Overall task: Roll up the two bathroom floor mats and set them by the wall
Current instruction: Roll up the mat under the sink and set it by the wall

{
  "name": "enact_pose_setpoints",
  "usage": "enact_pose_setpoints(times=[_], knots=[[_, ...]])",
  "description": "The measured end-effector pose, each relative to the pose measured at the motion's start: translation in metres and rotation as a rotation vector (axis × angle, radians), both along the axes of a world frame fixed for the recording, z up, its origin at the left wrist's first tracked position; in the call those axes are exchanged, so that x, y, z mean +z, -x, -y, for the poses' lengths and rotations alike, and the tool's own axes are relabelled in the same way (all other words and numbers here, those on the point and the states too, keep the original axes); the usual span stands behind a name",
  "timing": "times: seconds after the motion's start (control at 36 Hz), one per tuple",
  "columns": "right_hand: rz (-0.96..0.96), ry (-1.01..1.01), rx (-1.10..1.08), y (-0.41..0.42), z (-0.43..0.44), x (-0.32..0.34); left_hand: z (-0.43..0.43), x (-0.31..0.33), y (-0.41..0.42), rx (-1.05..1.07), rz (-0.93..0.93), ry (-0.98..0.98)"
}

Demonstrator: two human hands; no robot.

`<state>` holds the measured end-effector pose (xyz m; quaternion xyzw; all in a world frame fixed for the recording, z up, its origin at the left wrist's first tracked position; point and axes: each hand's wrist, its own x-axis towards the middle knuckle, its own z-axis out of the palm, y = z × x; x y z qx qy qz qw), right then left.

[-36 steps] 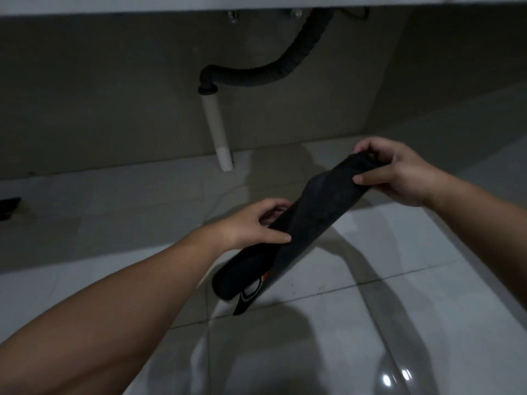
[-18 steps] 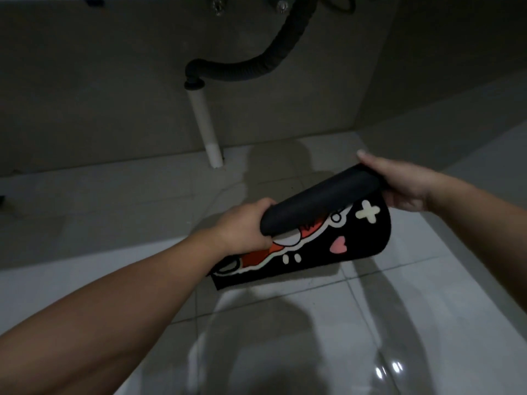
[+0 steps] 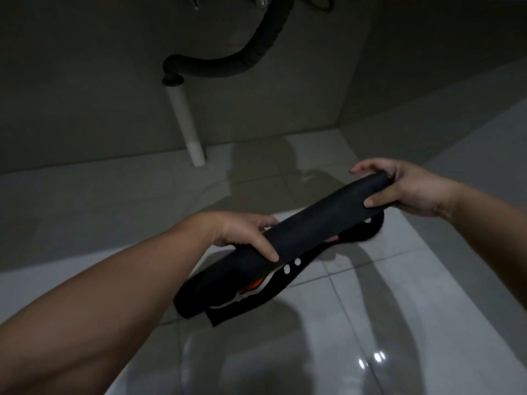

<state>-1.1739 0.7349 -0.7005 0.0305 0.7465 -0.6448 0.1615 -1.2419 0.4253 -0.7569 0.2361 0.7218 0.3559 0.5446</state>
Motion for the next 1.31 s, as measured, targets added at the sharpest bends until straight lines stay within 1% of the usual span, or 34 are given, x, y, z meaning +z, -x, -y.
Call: enact_pose_setpoints(times=[0.06,0.11,0.19,0.25,0.31,0.42,0.53,0.64,0.69,0.78,0.83,0.89,0.94,1.0,1.03,1.08,1.11,1.17,1.22,1.31], knots=[[-0.01,0.009,0.008,-0.005,-0.006,-0.001,-0.007,-0.001,-0.005,-0.046,0.071,-0.014],[0.019,0.025,0.003,-0.008,-0.011,0.0,-0.013,-0.003,-0.01,-0.016,0.042,-0.039],[0.173,0.083,-0.026,-0.013,-0.013,-0.001,-0.019,-0.008,-0.011,0.06,-0.149,-0.057],[0.289,0.045,-0.029,-0.016,-0.011,-0.004,-0.021,-0.01,-0.009,0.081,-0.289,-0.053],[0.335,0.002,-0.041,-0.017,-0.009,-0.007,-0.023,-0.011,-0.009,0.079,-0.403,-0.052],[0.332,0.065,-0.147,-0.013,-0.009,-0.006,-0.026,-0.02,-0.007,0.056,-0.58,-0.052],[0.364,0.135,-0.226,-0.02,-0.017,-0.003,-0.037,-0.024,-0.004,-0.051,-0.814,0.016],[0.359,0.126,-0.317,-0.033,-0.039,-0.006,-0.065,-0.023,-0.003,-0.12,-0.931,0.063],[0.318,0.148,-0.392,-0.038,-0.052,-0.006,-0.084,-0.023,-0.002,-0.086,-0.993,0.09],[0.214,0.2,-0.531,-0.042,-0.076,-0.008,-0.113,-0.028,0.002,0.151,-1.009,0.122],[0.138,0.226,-0.577,-0.043,-0.094,-0.013,-0.136,-0.033,0.001,0.355,-0.963,0.137],[0.064,0.255,-0.612,-0.043,-0.111,-0.021,-0.165,-0.037,-0.003,0.542,-0.803,0.117],[0.006,0.295,-0.676,-0.042,-0.126,-0.032,-0.201,-0.04,-0.008,0.638,-0.578,0.054],[-0.052,0.349,-0.756,-0.039,-0.138,-0.042,-0.243,-0.038,-0.011,0.637,-0.358,0.003],[-0.075,0.39,-0.795,-0.038,-0.144,-0.048,-0.264,-0.034,-0.012,0.679,-0.218,-0.026],[-0.092,0.483,-0.881,-0.037,-0.155,-0.058,-0.304,-0.027,-0.013,0.868,0.147,-0.166],[-0.097,0.516,-0.908,-0.036,-0.158,-0.062,-0.32,-0.027,-0.012,0.953,0.3,-0.238],[-0.104,0.574,-0.945,-0.036,-0.165,-0.073,-0.345,-0.023,-0.012,1.04,0.513,-0.336],[-0.1,0.599,-0.97,-0.035,-0.167,-0.084,-0.36,-0.026,-0.007,1.083,0.578,-0.396],[-0.072,0.644,-0.969,-0.028,-0.17,-0.107,-0.375,-0.045,0.005,1.129,0.58,-0.446]])
